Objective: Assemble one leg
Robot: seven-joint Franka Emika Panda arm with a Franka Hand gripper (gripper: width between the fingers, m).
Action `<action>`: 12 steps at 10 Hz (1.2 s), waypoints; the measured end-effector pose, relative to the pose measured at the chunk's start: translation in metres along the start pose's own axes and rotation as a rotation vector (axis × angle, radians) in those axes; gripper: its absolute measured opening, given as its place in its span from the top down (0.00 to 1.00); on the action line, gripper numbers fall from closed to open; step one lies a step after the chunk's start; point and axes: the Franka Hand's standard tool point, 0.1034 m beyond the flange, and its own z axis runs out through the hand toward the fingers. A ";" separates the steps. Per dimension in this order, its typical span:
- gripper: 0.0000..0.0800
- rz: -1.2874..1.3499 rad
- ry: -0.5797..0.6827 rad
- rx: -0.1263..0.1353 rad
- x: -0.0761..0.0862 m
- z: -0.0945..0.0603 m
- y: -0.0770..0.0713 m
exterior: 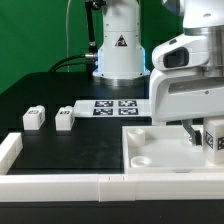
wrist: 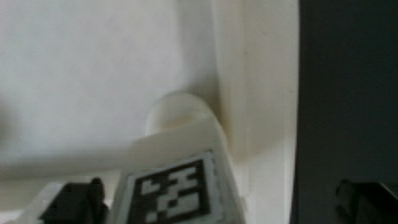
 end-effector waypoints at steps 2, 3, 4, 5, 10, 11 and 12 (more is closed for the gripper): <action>0.19 -0.132 -0.007 -0.010 -0.001 0.001 0.002; 0.19 -0.132 -0.007 -0.010 -0.001 0.001 0.002; 0.33 -0.132 -0.007 -0.010 -0.001 0.001 0.002; 0.50 -0.132 -0.007 -0.010 -0.001 0.001 0.002; 0.66 -0.054 -0.007 -0.013 -0.001 0.001 0.006; 0.66 0.028 -0.006 -0.013 -0.001 0.001 0.006; 0.66 0.198 0.001 -0.018 -0.001 0.002 0.007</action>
Offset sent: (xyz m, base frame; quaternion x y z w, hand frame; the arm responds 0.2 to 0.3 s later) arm 0.0000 0.0000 0.0000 0.0000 0.0000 0.0000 1.0000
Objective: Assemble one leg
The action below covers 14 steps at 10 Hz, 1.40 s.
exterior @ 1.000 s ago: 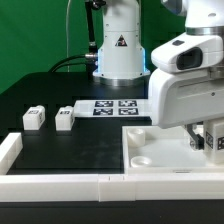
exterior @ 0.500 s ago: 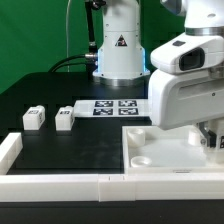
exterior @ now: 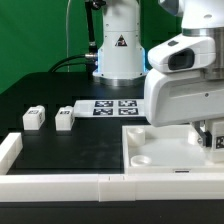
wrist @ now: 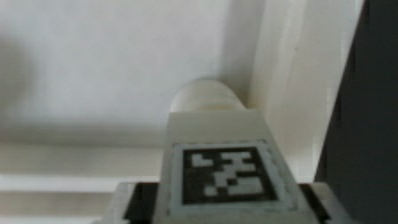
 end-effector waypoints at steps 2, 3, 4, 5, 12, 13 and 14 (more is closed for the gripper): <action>0.66 0.274 0.005 -0.009 0.000 0.000 0.002; 0.66 0.389 0.007 -0.013 0.000 0.000 0.002; 0.66 0.502 0.008 -0.014 0.000 0.000 0.003; 0.66 0.641 0.010 -0.014 0.000 0.000 0.003; 0.65 1.177 -0.003 0.014 0.001 0.001 0.004; 0.65 1.142 -0.002 0.015 0.000 0.001 0.003; 0.44 1.086 -0.001 0.018 0.001 -0.001 0.000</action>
Offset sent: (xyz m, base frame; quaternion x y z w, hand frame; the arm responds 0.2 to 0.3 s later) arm -0.0026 0.0005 -0.0016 -0.0190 0.0003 0.2392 0.9708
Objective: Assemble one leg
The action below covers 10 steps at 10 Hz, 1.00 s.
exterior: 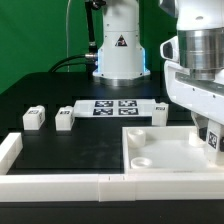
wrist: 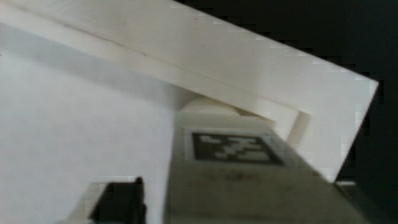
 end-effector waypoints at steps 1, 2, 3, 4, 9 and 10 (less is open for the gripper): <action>0.28 -0.112 0.000 0.003 -0.001 -0.002 -0.001; 0.28 -0.258 0.000 0.003 -0.001 -0.002 -0.001; 0.21 -0.375 0.000 0.003 0.000 -0.002 -0.001; 0.19 -0.452 0.001 0.003 0.000 -0.002 -0.001; 0.19 -1.018 0.006 -0.007 0.000 -0.008 -0.004; 0.19 -1.134 0.004 -0.013 0.002 -0.008 -0.004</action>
Offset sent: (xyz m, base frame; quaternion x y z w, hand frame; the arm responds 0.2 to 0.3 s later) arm -0.0044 0.0011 0.0029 0.0029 -0.0120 -0.2130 0.9770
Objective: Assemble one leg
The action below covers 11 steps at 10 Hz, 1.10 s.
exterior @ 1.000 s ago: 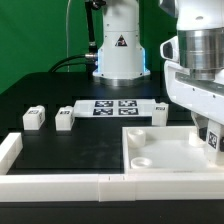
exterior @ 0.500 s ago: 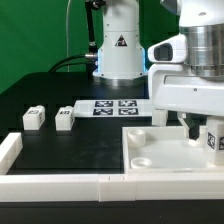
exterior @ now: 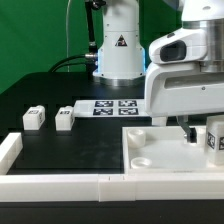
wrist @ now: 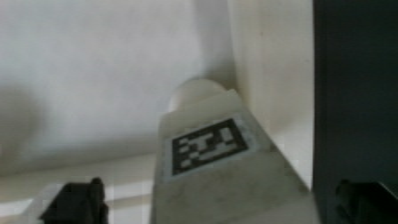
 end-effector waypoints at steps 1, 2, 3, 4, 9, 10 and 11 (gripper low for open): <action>0.19 -0.057 0.001 -0.001 0.000 0.000 0.002; 0.19 -0.084 0.001 -0.002 0.000 0.000 0.002; 0.30 -0.079 0.001 -0.002 0.000 0.000 0.002; 0.53 -0.079 0.001 -0.002 0.000 0.000 0.002; 0.64 0.061 0.001 0.004 0.000 0.000 0.001; 0.64 0.207 0.002 0.002 0.000 0.000 0.002; 0.64 0.379 0.004 -0.002 0.000 0.000 0.002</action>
Offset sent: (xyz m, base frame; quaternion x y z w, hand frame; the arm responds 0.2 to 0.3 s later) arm 0.0000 0.0000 0.0000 0.0000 0.0000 0.0000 1.0000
